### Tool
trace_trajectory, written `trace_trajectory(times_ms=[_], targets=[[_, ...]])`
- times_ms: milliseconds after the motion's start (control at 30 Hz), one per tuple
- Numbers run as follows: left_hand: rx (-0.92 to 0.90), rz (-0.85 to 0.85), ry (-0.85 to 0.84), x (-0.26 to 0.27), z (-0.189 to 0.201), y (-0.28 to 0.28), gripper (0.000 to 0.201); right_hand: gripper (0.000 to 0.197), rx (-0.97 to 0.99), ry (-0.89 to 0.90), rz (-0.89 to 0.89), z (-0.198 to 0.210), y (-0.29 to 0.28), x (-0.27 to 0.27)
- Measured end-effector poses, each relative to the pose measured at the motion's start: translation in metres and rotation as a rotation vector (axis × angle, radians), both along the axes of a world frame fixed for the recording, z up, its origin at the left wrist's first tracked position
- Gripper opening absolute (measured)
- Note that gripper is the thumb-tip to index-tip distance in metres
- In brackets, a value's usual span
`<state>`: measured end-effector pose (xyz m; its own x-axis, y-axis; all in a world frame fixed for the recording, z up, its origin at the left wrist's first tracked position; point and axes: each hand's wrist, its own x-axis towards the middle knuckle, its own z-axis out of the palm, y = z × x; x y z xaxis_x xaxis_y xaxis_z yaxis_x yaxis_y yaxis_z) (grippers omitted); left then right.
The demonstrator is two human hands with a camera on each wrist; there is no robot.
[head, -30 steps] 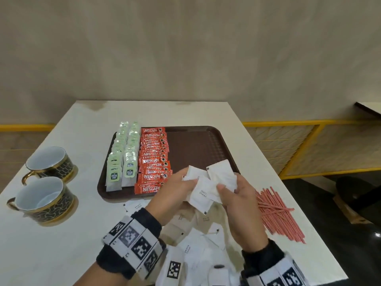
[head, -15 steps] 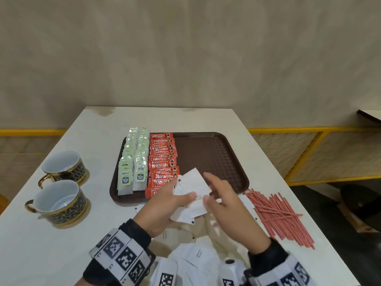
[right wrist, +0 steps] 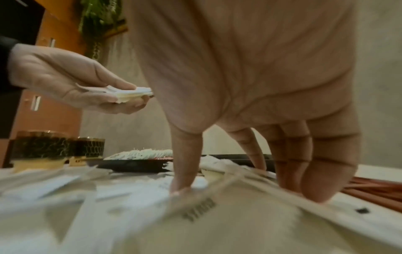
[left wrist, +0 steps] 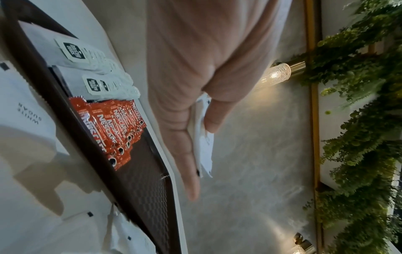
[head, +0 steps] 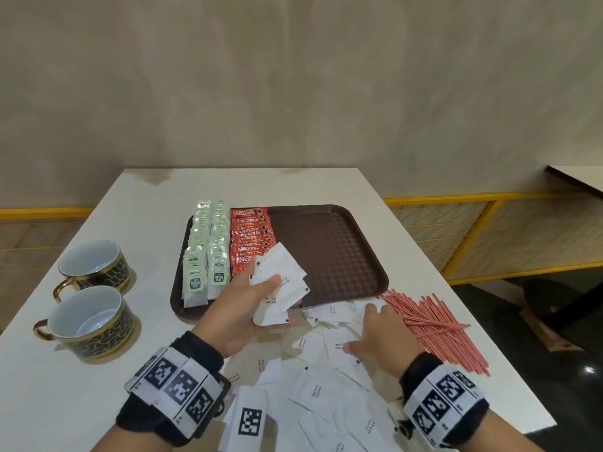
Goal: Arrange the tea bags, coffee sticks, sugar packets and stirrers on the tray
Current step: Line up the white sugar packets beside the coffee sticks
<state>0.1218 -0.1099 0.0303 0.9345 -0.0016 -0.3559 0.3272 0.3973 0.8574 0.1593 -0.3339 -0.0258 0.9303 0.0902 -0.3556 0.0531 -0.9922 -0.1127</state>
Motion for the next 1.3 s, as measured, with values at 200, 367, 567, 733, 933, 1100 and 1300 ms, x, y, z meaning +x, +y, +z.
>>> trace_trajectory(times_ms=[200,367,567,733,933,1100,1300], targets=[[-0.075,0.046,0.074,0.007,-0.001,0.003,0.027,0.090,0.121,0.087,-0.076,0.003,0.007,0.014],[-0.145,0.108,0.082,0.006,-0.003,0.019,0.028,0.063,-0.049,0.071,0.114,0.016,0.005,0.010],[-0.132,0.106,0.062,0.005,-0.002,0.027,0.024,0.079,-0.058,0.285,0.444,0.027,0.002,-0.004],[-0.175,0.120,0.060,0.007,0.003,0.028,0.024,0.039,0.140,0.080,0.288,0.048,-0.014,0.003],[-0.127,0.071,0.048,0.010,0.001,0.022,0.026,0.073,0.025,0.130,-0.035,0.014,-0.009,0.004],[-0.088,0.053,0.055,0.011,-0.004,0.018,0.026,0.064,0.097,0.175,-0.101,0.009,0.003,0.007],[-0.096,0.037,0.065,0.007,-0.011,0.018,0.028,0.037,0.450,0.224,-0.131,0.006,-0.012,0.016]])
